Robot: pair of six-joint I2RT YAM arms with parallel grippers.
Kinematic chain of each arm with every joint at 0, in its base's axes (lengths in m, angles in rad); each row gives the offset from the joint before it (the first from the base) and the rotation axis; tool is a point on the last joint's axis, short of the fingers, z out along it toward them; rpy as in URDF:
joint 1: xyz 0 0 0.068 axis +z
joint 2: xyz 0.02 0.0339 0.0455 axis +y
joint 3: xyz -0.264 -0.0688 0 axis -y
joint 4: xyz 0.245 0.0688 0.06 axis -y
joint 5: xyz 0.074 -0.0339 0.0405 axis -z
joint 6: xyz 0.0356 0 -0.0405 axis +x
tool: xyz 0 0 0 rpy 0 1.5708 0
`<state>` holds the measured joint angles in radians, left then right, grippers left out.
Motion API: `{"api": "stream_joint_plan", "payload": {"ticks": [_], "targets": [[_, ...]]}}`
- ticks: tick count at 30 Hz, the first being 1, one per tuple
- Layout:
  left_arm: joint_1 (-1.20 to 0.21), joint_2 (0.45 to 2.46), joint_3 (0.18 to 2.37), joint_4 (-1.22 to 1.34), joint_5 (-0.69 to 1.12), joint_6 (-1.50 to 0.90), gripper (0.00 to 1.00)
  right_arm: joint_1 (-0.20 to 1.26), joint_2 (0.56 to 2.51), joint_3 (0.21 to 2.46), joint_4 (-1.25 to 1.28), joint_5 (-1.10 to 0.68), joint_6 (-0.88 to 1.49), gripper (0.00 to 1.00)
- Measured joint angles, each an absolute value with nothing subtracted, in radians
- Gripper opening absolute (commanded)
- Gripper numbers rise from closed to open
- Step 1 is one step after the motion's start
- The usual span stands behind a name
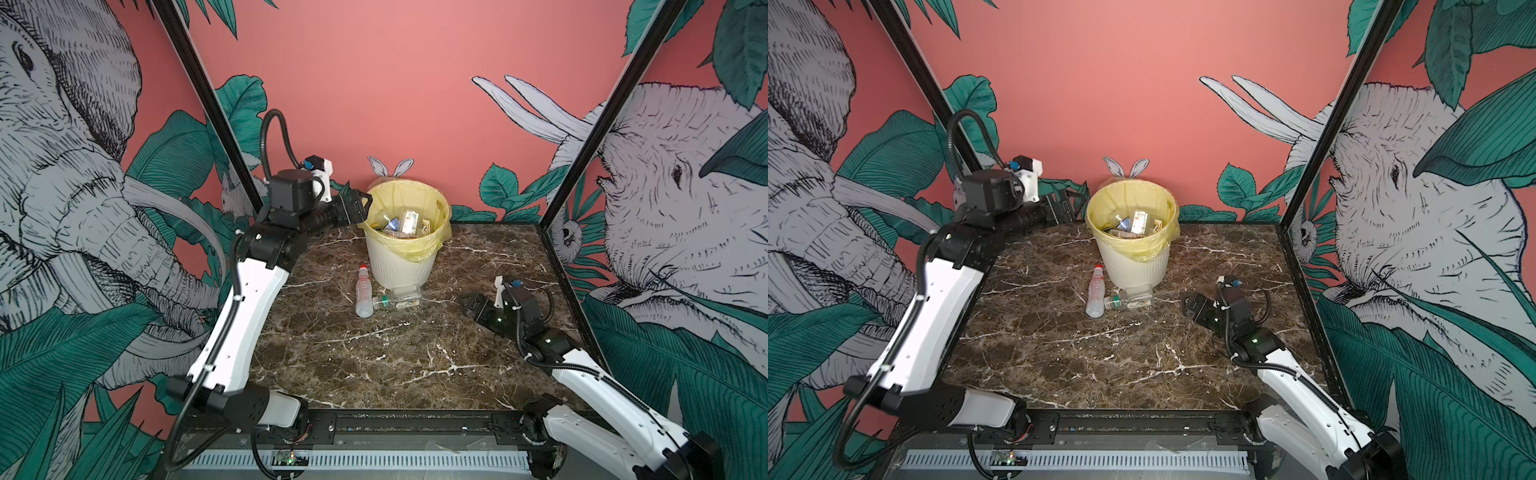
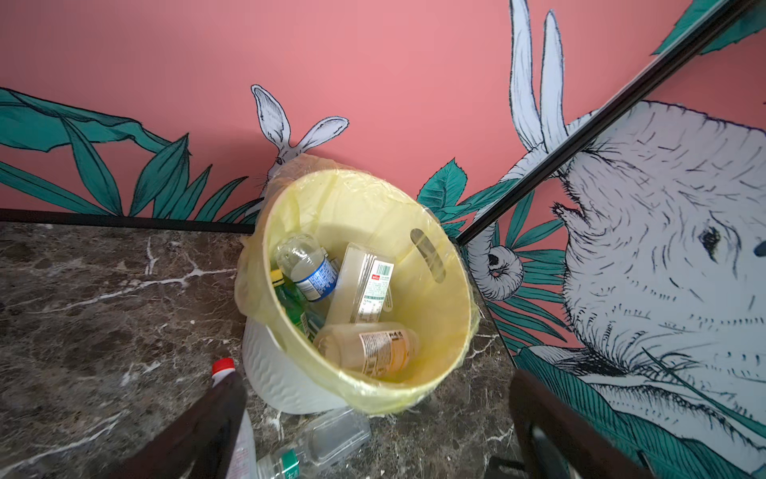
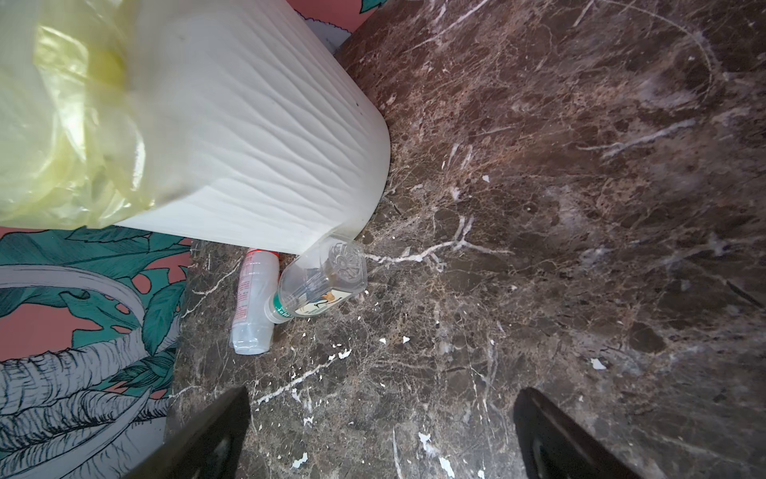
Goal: Throw the plastic bottles in the bin
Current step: Throw the plastic bottle into the trash bin.
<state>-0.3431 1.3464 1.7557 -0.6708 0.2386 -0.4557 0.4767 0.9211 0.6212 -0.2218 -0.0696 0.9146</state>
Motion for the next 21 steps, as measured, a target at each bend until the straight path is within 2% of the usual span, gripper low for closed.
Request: {"api": "stream_joint_plan", "payload": {"ticks": [4, 12, 21], "targets": [[-0.330, 1.241, 1.596, -0.685, 0.227, -0.449, 0.99, 0.477, 0.984, 0.628, -0.218, -0.089, 0.943, 0.99], [-0.317, 1.197, 1.266, -0.698, 0.196, -0.452, 1.00, 0.486, 1.062, 0.573, -0.134, -0.089, 1.123, 0.99], [-0.306, 1.095, 1.053, -0.693, 0.159, -0.454, 0.99, 0.589, 1.177, 0.609, -0.107, -0.056, 1.214, 0.99]]}}
